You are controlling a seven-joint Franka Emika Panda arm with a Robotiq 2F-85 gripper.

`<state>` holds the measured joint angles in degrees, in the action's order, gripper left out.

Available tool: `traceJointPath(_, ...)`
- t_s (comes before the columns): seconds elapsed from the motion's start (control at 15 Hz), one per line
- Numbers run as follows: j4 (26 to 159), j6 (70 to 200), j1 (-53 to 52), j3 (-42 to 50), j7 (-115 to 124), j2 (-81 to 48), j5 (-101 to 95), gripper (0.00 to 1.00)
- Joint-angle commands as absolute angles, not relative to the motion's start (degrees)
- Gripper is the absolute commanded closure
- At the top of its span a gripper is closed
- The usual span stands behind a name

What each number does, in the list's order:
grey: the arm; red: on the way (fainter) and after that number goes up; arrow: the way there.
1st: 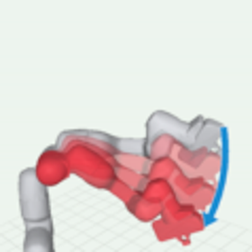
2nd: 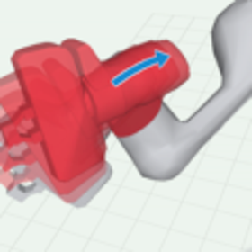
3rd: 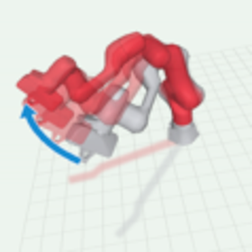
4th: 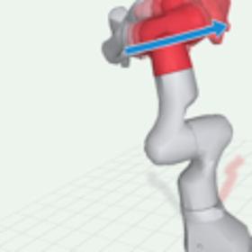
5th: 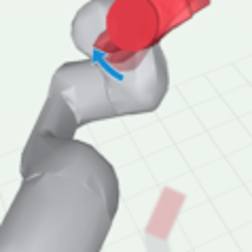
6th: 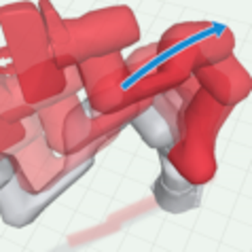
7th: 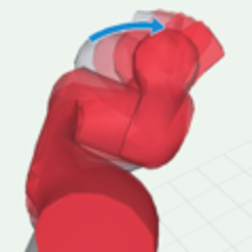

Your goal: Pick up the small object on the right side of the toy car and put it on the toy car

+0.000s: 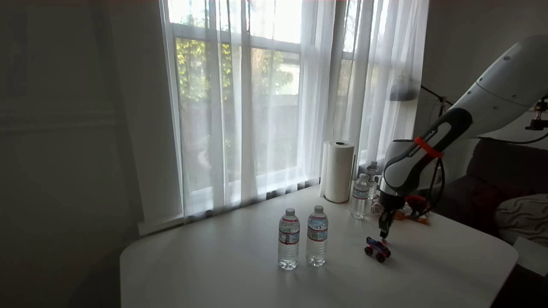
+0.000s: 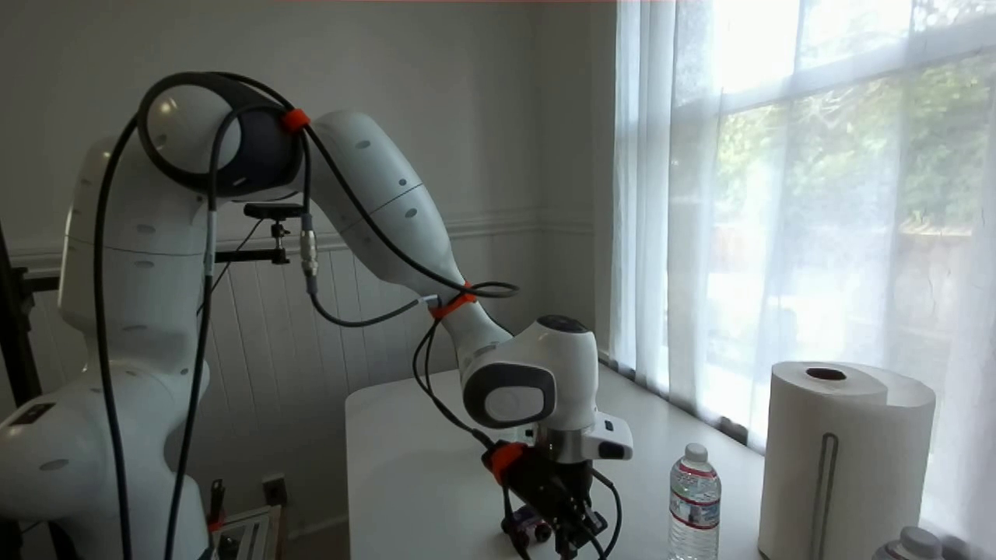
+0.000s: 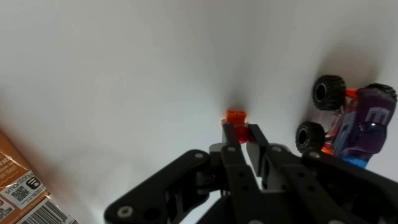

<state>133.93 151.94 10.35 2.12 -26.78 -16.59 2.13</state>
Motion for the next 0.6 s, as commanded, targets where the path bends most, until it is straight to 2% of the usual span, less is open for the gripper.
traceJointPath(0.0, 133.9, 150.1, 10.3, 1.3, -26.3, -14.4, 1.4, 0.97)
traceJointPath(0.53, 133.3, 143.8, 8.0, 1.0, -23.4, -10.1, 1.7, 0.97)
